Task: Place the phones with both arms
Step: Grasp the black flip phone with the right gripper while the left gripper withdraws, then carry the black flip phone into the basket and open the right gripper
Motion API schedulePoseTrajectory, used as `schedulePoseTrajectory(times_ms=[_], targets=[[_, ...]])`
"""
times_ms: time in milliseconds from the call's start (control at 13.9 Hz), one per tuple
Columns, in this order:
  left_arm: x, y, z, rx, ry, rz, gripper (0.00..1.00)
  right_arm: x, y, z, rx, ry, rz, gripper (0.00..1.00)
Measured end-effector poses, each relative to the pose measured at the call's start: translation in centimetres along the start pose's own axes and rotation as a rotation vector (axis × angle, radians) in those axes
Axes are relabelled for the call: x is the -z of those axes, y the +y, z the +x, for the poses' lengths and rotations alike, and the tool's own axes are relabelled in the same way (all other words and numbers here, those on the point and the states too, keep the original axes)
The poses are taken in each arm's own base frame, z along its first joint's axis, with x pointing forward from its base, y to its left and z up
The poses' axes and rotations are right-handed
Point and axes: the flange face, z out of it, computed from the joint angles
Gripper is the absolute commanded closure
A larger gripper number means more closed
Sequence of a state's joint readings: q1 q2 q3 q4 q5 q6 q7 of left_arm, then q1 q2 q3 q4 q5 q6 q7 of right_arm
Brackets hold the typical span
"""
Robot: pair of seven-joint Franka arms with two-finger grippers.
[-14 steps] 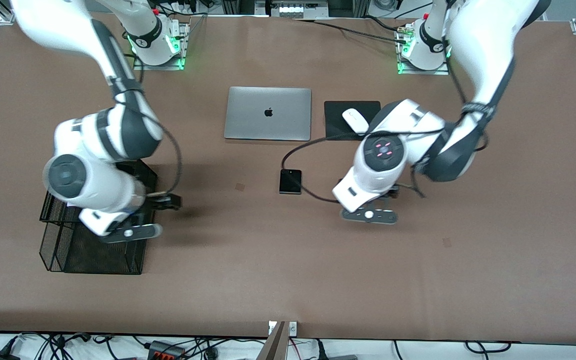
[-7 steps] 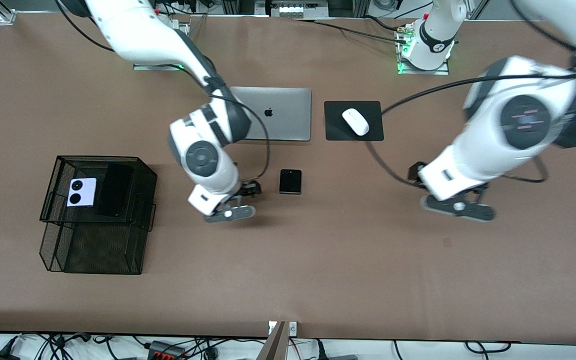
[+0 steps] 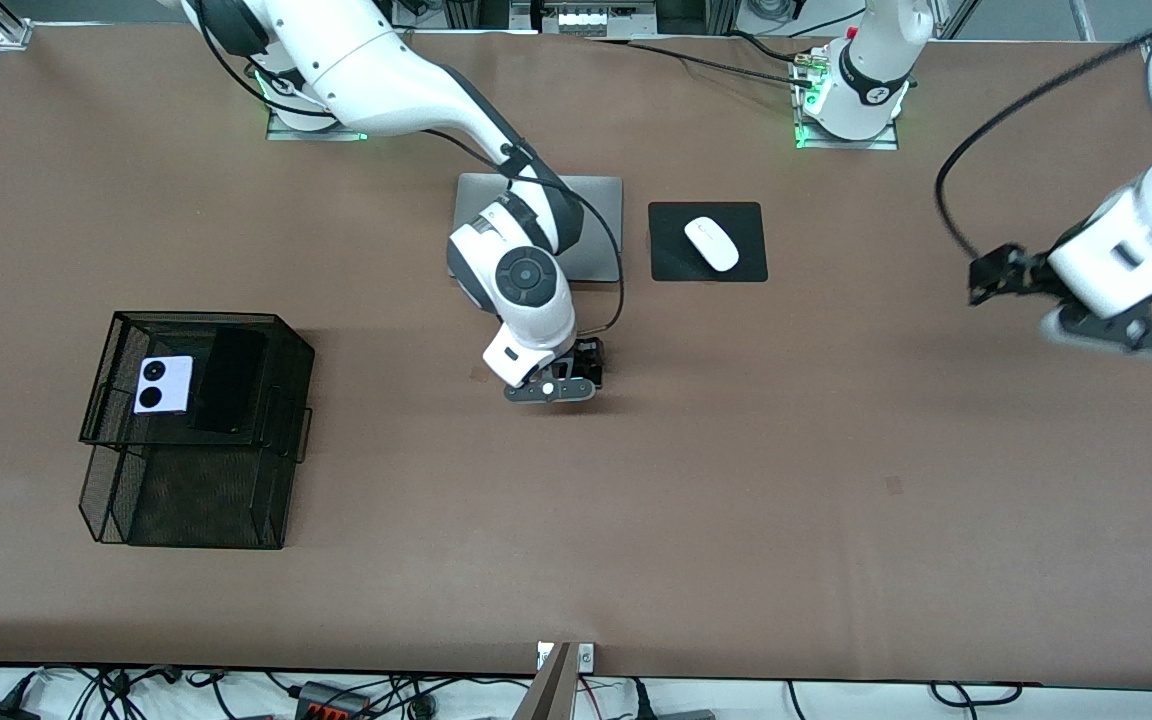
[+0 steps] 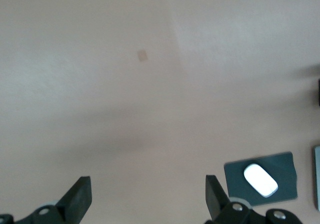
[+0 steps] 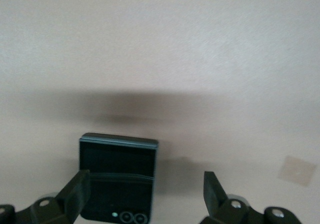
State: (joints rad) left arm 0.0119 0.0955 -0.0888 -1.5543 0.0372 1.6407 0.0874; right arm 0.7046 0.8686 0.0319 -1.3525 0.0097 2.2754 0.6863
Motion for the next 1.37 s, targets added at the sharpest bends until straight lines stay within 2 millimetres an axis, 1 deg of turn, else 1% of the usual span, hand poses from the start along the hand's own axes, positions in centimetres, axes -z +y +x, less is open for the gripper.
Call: schedulePoseTrajectory(times_ms=[72,144,288,432,504,648,720,792,864,936,1008,1152,1296,1368], targets=[[0.5,0.1,-0.7,0.002,0.043,0.007,0.00,-0.4,-0.5,-0.4,-0.011,0.003,0.003,0.00],[0.6,-0.1,-1.3,0.006,0.065,0.012,0.00,-0.9,-0.9,-0.8,-0.017,0.002,0.003,0.00],[0.3,-0.7,-2.0,0.008,0.071,0.014,0.00,-1.9,-1.8,-1.6,-0.045,-0.001,0.002,0.00],[0.0,-1.1,-2.8,0.014,0.061,0.013,0.00,-2.5,-2.3,-2.0,-0.059,0.009,0.012,0.00],[-0.2,-1.9,-3.2,0.028,0.056,0.013,0.00,-2.6,-2.3,-2.0,-0.061,0.012,0.014,0.00],[-0.7,-4.3,-3.6,0.066,0.048,0.013,0.00,-3.1,-2.3,-1.9,-0.062,0.014,0.015,0.00],[-0.8,-5.0,-3.6,0.078,0.048,0.013,0.00,-3.4,-2.3,-2.0,-0.061,0.011,0.013,0.00],[-0.8,-5.1,-3.6,0.080,0.048,0.013,0.00,-3.6,-2.4,-2.2,-0.059,0.009,0.011,0.00],[-0.7,-4.9,-3.6,0.076,0.047,0.013,0.00,-3.7,-2.6,-2.3,-0.056,0.008,0.010,0.07],[-0.6,-4.5,-3.6,0.069,0.046,0.012,0.00,-3.7,-2.7,-2.5,-0.053,0.007,0.010,0.24],[-0.3,-4.0,-3.5,0.060,0.049,0.013,0.00,-3.7,-2.8,-2.6,-0.052,0.008,0.010,0.40],[0.6,-2.9,-3.5,0.042,0.041,0.012,0.00,-3.7,-2.8,-2.6,-0.050,0.008,0.009,0.66],[1.0,-2.5,-3.6,0.035,0.037,0.011,0.00,-3.5,-2.9,-2.4,-0.051,0.011,0.010,0.77],[1.0,-2.5,-3.6,0.035,0.036,0.011,0.00,-3.5,-2.7,-2.3,-0.053,0.013,0.008,0.77]])
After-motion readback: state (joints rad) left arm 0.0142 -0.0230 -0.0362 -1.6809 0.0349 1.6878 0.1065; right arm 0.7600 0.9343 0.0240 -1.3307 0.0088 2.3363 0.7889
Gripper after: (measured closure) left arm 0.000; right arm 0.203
